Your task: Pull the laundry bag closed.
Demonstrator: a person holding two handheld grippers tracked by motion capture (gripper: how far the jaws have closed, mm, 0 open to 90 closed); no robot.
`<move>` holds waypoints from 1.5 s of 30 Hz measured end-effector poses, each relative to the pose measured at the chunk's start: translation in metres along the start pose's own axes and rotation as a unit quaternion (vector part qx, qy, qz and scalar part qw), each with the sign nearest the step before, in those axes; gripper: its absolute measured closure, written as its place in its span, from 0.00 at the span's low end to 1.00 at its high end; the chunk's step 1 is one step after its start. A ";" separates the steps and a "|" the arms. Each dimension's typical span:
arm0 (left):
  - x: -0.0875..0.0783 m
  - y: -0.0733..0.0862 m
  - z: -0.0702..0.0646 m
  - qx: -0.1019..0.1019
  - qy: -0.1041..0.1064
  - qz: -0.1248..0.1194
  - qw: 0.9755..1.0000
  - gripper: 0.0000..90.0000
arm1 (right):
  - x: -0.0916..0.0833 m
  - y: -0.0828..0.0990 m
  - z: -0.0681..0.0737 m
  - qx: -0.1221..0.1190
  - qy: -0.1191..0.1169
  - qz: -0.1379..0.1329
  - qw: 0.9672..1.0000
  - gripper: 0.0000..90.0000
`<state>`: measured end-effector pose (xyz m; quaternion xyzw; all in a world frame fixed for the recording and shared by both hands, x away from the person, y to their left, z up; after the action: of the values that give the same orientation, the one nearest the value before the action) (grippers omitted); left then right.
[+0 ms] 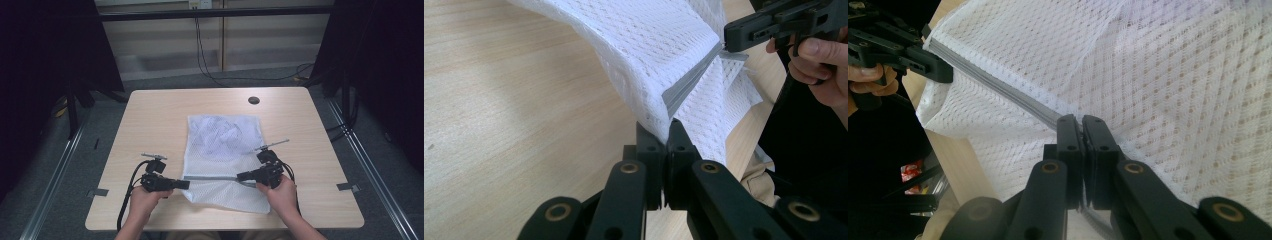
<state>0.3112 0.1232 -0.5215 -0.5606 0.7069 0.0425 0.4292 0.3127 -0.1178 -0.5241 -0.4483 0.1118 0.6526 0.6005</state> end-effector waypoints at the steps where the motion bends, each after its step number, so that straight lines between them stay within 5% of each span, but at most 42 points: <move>1: 0.000 0.000 0.001 0.003 -0.001 0.001 1.000 0.98 | 0.000 0.000 0.000 0.001 -0.001 -0.002 1.000 0.97; 45: 0.001 0.001 -0.001 0.000 -0.002 0.002 1.000 0.98 | -0.014 0.004 -0.010 0.002 0.006 -0.013 1.000 0.97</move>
<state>0.3097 0.1223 -0.5214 -0.5593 0.7072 0.0440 0.4302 0.3122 -0.1353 -0.5216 -0.4518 0.1111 0.6422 0.6092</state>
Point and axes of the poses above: each handheld gripper's, and its own axes: x roughly forward along the jaws, y roughly out of its underside, z roughly to its left, the point moved 8 cm from there along x, roughly forward along the jaws, and after that the axes turned 6 degrees about z, right-handed, at the moved point
